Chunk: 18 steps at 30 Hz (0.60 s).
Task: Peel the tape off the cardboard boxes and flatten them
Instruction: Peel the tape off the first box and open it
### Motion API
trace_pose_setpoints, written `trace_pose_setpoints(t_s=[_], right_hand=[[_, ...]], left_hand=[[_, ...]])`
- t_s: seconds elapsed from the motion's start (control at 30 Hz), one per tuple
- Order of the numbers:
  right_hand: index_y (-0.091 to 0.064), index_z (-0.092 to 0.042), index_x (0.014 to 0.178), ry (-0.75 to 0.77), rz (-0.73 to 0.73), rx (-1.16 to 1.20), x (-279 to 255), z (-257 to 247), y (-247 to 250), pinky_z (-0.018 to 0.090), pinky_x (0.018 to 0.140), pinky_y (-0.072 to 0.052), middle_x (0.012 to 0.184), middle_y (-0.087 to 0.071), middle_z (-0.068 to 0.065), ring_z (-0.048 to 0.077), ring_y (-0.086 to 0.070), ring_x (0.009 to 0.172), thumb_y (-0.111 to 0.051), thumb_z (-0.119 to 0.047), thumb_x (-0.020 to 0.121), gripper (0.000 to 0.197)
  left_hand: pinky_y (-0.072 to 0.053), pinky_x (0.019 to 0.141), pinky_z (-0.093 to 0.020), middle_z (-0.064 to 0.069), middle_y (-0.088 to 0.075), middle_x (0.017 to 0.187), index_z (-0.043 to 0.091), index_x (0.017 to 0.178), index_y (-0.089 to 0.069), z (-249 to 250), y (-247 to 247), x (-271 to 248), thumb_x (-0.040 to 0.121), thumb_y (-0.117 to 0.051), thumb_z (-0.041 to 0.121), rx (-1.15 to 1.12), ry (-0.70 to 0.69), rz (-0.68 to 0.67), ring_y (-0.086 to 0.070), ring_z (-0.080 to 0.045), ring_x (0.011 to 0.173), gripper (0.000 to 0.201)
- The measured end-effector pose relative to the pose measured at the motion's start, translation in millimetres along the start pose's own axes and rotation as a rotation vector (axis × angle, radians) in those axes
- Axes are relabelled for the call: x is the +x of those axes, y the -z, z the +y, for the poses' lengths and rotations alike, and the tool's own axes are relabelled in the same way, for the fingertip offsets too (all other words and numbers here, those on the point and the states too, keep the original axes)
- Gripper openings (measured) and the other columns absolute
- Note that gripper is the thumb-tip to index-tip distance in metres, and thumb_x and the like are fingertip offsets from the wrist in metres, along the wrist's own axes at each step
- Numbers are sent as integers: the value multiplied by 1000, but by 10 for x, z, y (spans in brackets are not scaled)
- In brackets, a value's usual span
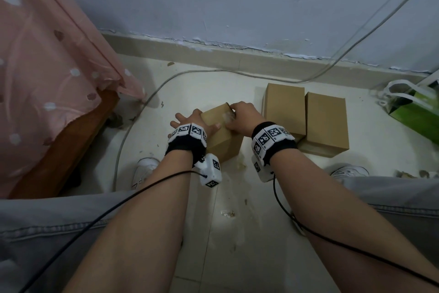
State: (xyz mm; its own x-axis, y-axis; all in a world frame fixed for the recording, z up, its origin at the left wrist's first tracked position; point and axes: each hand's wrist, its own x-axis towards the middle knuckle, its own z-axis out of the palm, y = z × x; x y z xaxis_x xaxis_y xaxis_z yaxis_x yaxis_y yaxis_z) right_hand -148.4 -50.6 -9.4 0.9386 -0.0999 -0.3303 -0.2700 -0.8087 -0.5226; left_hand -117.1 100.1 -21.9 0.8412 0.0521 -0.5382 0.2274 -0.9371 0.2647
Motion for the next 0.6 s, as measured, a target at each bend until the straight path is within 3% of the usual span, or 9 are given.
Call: trace_pose_setpoints(t_s=[0.17, 0.3, 0.47, 0.6], right_hand=[[-67, -8, 104, -11, -35, 47, -1, 30, 42, 24, 62, -44, 92, -65, 7, 22, -62, 83, -70, -24, 80, 29], [-65, -8, 104, 1, -37, 25, -5, 9, 35, 27, 66, -47, 93, -64, 7, 23, -62, 85, -71, -24, 79, 30], [-54, -10, 87, 11, -9, -50, 0, -34, -10, 29, 66, -40, 87, -57, 6, 24, -55, 82, -69, -25, 82, 22], [-57, -8, 98, 11, 12, -100, 28, -56, -63, 30, 71, -42, 95, -59, 10, 26, -56, 89, -69, -30, 84, 28]], left_hand=[[-36, 103, -56, -11, -27, 133, 37, 132, -42, -7, 20, 36, 67, -63, 75, -12, 15, -43, -27, -40, 128, 78], [-35, 104, -56, -12, -27, 134, 37, 133, -42, 7, 24, 54, 66, -63, 75, -12, 23, -48, -27, -41, 128, 80], [-34, 105, -55, -12, -26, 137, 36, 134, -43, 13, 30, 59, 67, -66, 73, -20, 30, -42, -25, -42, 130, 80], [-33, 107, -55, -13, -26, 138, 35, 134, -43, 19, 43, 88, 66, -69, 70, -44, 35, -54, -25, -42, 131, 81]])
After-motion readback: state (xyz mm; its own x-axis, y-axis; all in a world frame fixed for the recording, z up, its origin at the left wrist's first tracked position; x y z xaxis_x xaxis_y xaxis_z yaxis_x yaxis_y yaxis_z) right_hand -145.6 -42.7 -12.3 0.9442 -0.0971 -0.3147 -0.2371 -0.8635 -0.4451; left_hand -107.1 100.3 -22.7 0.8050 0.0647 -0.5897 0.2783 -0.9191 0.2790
